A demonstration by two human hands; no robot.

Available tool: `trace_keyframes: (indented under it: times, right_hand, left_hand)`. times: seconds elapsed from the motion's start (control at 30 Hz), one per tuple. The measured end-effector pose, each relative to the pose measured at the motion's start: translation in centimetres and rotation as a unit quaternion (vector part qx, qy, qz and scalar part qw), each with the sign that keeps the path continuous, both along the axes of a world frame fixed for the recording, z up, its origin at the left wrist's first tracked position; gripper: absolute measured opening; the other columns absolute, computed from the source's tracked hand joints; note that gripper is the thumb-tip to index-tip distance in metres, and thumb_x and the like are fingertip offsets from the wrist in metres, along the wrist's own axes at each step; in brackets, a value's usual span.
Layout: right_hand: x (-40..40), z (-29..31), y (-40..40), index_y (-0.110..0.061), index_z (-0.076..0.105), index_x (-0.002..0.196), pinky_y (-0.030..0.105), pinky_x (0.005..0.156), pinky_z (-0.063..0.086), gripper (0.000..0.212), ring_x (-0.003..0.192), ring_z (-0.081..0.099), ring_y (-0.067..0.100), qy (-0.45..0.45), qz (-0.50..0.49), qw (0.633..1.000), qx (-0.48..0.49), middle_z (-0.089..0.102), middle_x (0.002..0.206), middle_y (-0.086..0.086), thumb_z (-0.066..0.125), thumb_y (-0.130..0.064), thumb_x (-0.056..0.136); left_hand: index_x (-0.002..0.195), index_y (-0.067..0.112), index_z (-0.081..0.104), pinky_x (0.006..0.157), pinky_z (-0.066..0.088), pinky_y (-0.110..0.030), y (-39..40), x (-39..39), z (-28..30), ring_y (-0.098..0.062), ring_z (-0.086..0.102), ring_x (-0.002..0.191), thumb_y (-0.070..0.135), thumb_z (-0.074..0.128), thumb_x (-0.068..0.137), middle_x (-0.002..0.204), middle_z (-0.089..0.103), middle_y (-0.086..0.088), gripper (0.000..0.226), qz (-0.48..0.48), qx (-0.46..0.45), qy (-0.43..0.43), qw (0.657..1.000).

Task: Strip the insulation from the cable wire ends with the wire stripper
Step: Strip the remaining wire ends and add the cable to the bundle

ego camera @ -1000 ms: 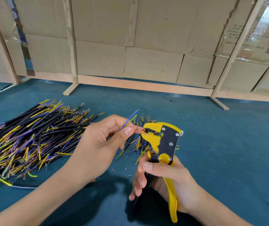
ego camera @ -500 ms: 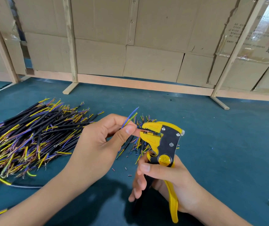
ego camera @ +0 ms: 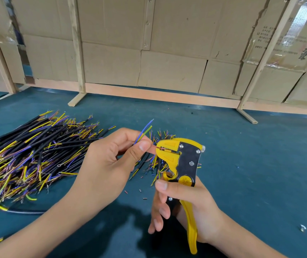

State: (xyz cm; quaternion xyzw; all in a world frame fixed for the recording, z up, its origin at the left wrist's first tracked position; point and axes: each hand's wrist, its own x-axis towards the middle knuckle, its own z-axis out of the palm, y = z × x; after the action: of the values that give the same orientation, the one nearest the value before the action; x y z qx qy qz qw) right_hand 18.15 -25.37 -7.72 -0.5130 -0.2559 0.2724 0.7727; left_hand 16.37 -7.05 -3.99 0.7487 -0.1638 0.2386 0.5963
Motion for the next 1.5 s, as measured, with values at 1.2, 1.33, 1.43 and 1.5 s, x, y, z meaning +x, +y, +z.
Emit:
trace_keyframes:
  times: [1.2, 1.33, 1.43, 1.5]
  right_hand:
    - [-1.2, 1.4, 0.9, -0.007, 0.044, 0.055, 0.032, 0.043, 0.048, 0.038, 0.033, 0.042, 0.024, 0.015, -0.149, 0.984, -0.096, 0.036, 0.042, 0.009, 0.076, -0.022, 0.071]
    - [-0.4, 2.2, -0.4, -0.011, 0.043, 0.051, 0.033, 0.041, 0.047, 0.035, 0.033, 0.039, 0.023, 0.043, -0.226, 0.973, -0.034, 0.030, 0.042, 0.007, 0.075, -0.018, 0.062]
    - [1.1, 3.3, -1.9, -0.016, 0.040, 0.053, 0.035, 0.045, 0.047, 0.034, 0.038, 0.038, 0.024, 0.057, -0.270, 0.961, 0.012, 0.029, 0.045, 0.004, 0.069, -0.017, 0.070]
    - [1.5, 3.4, -2.0, -0.015, 0.041, 0.055, 0.039, 0.049, 0.049, 0.033, 0.042, 0.041, 0.026, 0.058, -0.268, 0.961, 0.020, 0.031, 0.048, 0.004, 0.065, -0.018, 0.076]
  left_hand:
    - [0.082, 0.027, 0.067, 0.068, 0.044, -0.034, -0.1, 0.8, -0.5, -0.029, 0.061, 0.067, 0.024, 0.063, 0.098, 0.081, 0.073, 0.022, 0.017, 0.120, 0.100, -0.011, 0.988]
    - [0.089, 0.017, 0.071, 0.058, 0.044, -0.015, 4.3, 2.6, 0.2, 0.000, 0.057, 0.057, 0.017, 0.060, 0.100, 0.077, 0.074, 0.015, 0.015, 0.227, 0.033, 0.012, 0.973]
    - [0.097, 0.018, 0.071, 0.044, 0.028, -0.008, 7.5, 3.2, 1.6, 0.003, 0.043, 0.042, 0.028, 0.058, 0.101, 0.062, 0.068, 0.019, 0.017, 0.257, -0.016, -0.016, 0.966]
    - [0.093, 0.024, 0.070, 0.040, 0.026, -0.009, 6.3, 3.0, 1.7, -0.004, 0.035, 0.039, 0.032, 0.060, 0.100, 0.070, 0.071, 0.023, 0.016, 0.215, 0.027, -0.024, 0.976]
